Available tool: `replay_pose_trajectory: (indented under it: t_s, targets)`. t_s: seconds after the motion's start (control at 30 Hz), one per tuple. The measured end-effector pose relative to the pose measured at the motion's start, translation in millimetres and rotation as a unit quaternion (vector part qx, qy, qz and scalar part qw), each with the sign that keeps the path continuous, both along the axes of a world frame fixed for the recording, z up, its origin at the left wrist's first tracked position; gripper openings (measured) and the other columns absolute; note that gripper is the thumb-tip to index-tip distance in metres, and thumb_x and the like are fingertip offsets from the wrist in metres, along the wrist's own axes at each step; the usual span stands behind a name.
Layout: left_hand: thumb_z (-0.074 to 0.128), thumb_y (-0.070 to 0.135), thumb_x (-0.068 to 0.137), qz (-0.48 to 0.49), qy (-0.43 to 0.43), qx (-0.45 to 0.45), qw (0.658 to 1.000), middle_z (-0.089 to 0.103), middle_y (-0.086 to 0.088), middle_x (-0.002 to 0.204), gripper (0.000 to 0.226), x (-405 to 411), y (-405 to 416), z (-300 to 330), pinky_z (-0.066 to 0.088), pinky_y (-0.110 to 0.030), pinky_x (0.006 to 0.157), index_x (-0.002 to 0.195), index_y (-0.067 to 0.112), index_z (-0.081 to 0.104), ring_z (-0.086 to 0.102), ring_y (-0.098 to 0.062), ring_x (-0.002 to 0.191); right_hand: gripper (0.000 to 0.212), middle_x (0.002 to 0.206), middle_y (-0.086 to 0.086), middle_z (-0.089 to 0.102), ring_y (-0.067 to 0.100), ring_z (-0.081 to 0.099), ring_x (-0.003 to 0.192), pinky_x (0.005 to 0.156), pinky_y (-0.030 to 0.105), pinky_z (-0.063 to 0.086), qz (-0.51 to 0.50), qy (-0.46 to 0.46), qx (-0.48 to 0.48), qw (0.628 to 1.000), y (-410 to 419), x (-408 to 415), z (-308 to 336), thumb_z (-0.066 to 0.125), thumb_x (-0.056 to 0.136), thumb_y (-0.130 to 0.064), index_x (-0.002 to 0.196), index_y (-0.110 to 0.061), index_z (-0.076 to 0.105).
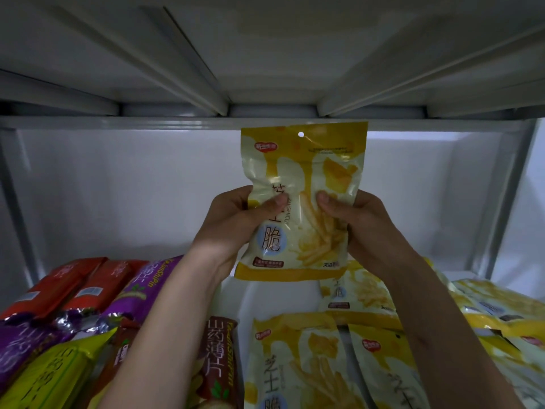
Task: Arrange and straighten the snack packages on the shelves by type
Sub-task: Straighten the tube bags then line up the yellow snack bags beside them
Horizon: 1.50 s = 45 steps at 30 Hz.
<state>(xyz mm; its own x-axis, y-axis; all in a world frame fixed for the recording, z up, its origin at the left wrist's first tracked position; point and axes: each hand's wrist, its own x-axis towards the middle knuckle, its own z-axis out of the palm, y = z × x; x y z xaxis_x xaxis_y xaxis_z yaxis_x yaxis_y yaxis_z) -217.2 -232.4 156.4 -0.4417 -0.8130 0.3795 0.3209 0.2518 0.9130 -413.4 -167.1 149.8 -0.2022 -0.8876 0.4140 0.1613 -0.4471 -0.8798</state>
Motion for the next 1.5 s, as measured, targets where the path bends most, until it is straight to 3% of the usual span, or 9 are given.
replay_pose_trajectory:
  t_s: [0.17,0.43,0.57,0.67,0.77,0.87,1.1,1.33,1.5]
  targets:
    - [0.075,0.031,0.082,-0.021,-0.001,-0.001,1.0,0.08,-0.01,0.109,0.039,-6,6,2,0.062,-0.032,0.074,0.115,0.009,0.077,0.078,-0.026,0.096,0.042,0.115,0.013,0.079,0.029,0.076,0.108,0.092,0.045,0.063,-0.036,-0.015,-0.004,0.999,-3,-2,1,0.079,0.077,-0.019,0.115,-0.003,0.074]
    - [0.075,0.015,0.093,0.082,0.048,-0.005,0.996,0.081,-0.013,0.094,0.021,-13,6,-2,0.059,-0.029,0.059,0.111,0.003,0.074,0.078,-0.025,0.078,0.043,0.112,0.009,0.08,0.027,0.077,0.105,0.087,0.043,0.064,-0.038,-0.023,0.013,0.999,-3,-1,0,0.08,0.075,-0.018,0.116,-0.007,0.075]
    - [0.075,0.013,0.092,0.098,0.046,-0.022,0.994,0.081,-0.01,0.092,0.016,-14,7,-3,0.058,-0.028,0.058,0.106,0.005,0.074,0.078,-0.022,0.077,0.045,0.118,0.012,0.078,0.03,0.075,0.11,0.094,0.049,0.06,-0.024,-0.019,0.014,0.999,-1,-4,1,0.077,0.081,-0.022,0.122,-0.004,0.073]
    - [0.078,0.017,0.089,0.079,0.032,-0.02,0.996,0.081,-0.009,0.094,0.02,-9,7,0,0.059,-0.03,0.063,0.105,0.005,0.074,0.078,-0.022,0.079,0.041,0.117,0.015,0.078,0.031,0.076,0.109,0.092,0.048,0.063,-0.031,-0.03,-0.001,0.999,0,-5,2,0.078,0.081,-0.019,0.117,-0.001,0.074]
    - [0.08,0.035,0.076,0.03,0.017,-0.01,0.999,0.081,-0.007,0.102,0.041,-7,9,2,0.06,-0.033,0.071,0.108,0.01,0.074,0.079,-0.023,0.089,0.037,0.11,0.014,0.08,0.029,0.078,0.101,0.082,0.04,0.065,-0.04,-0.026,-0.007,0.999,-1,-1,0,0.08,0.075,-0.018,0.108,-0.003,0.077]
    - [0.079,0.03,0.079,0.025,0.031,0.002,0.999,0.081,-0.009,0.103,0.041,-9,10,3,0.062,-0.032,0.071,0.114,0.009,0.076,0.079,-0.026,0.092,0.034,0.106,0.012,0.08,0.028,0.079,0.097,0.075,0.036,0.065,-0.04,-0.011,-0.01,0.999,-1,3,-1,0.081,0.072,-0.018,0.103,-0.006,0.078]
    - [0.08,0.016,0.079,0.05,0.063,-0.007,0.997,0.081,-0.01,0.105,0.033,-4,4,0,0.064,-0.035,0.074,0.111,0.007,0.078,0.079,-0.027,0.094,0.035,0.11,0.013,0.08,0.029,0.077,0.103,0.09,0.043,0.063,-0.044,0.026,-0.03,0.998,2,4,3,0.077,0.077,-0.023,0.108,-0.007,0.078]
    - [0.078,0.024,0.075,0.012,0.079,0.0,0.997,0.08,-0.011,0.106,0.043,-5,8,4,0.061,-0.03,0.07,0.114,0.005,0.076,0.079,-0.024,0.091,0.035,0.102,0.009,0.081,0.025,0.079,0.096,0.084,0.04,0.065,-0.099,0.039,-0.03,0.994,1,8,2,0.081,0.071,-0.026,0.101,-0.008,0.079]
    - [0.078,0.016,0.077,0.021,0.09,-0.003,0.996,0.079,-0.017,0.108,0.037,-6,4,-1,0.063,-0.042,0.08,0.111,0.002,0.075,0.078,-0.034,0.099,0.035,0.105,0.013,0.08,0.03,0.078,0.099,0.091,0.046,0.063,-0.072,0.029,-0.021,0.997,5,4,6,0.081,0.07,-0.029,0.1,-0.01,0.08]
